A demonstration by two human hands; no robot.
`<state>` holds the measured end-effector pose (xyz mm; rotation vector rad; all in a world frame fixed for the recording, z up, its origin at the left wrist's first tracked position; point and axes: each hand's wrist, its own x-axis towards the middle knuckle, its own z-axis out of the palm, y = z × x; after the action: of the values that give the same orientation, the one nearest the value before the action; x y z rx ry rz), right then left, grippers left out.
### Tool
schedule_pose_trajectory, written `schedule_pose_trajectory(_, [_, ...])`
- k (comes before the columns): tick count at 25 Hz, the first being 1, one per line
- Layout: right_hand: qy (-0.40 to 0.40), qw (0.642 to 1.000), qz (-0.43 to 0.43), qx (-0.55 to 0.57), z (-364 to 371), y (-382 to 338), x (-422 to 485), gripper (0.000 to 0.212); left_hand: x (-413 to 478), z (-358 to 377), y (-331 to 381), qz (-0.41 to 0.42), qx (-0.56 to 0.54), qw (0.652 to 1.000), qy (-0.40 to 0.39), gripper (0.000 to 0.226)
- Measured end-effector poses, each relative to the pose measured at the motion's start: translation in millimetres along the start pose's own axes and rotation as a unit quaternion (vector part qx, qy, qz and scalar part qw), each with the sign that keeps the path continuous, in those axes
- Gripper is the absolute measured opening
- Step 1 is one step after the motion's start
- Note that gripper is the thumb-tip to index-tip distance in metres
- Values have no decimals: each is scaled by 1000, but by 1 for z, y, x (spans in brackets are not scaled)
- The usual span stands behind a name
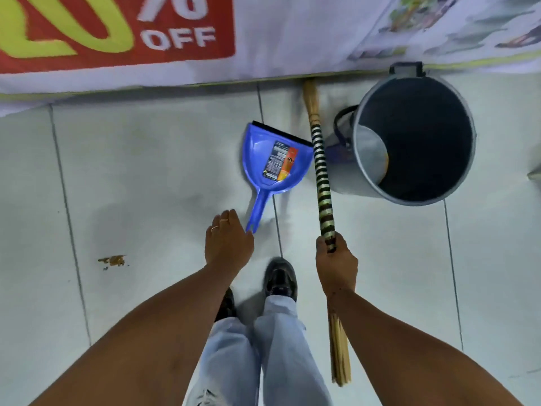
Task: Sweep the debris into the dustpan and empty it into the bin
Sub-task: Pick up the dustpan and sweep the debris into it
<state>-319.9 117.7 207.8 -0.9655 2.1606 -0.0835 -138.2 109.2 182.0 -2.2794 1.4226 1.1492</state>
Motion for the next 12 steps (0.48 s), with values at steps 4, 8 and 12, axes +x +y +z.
schedule_pose_trajectory(4, [-10,1000,0,15,52,18,75,35,90,56,38,-48,-42,998,-5,65])
schedule_pose_trajectory(8, [-30,999,19,27,95,38,136,27,159,105,53,-90,-120,988,43,86])
schedule_pose_trajectory(12, [-69,997,28,-25,92,33,120,46,143,87,37,-140,-120,982,46,72])
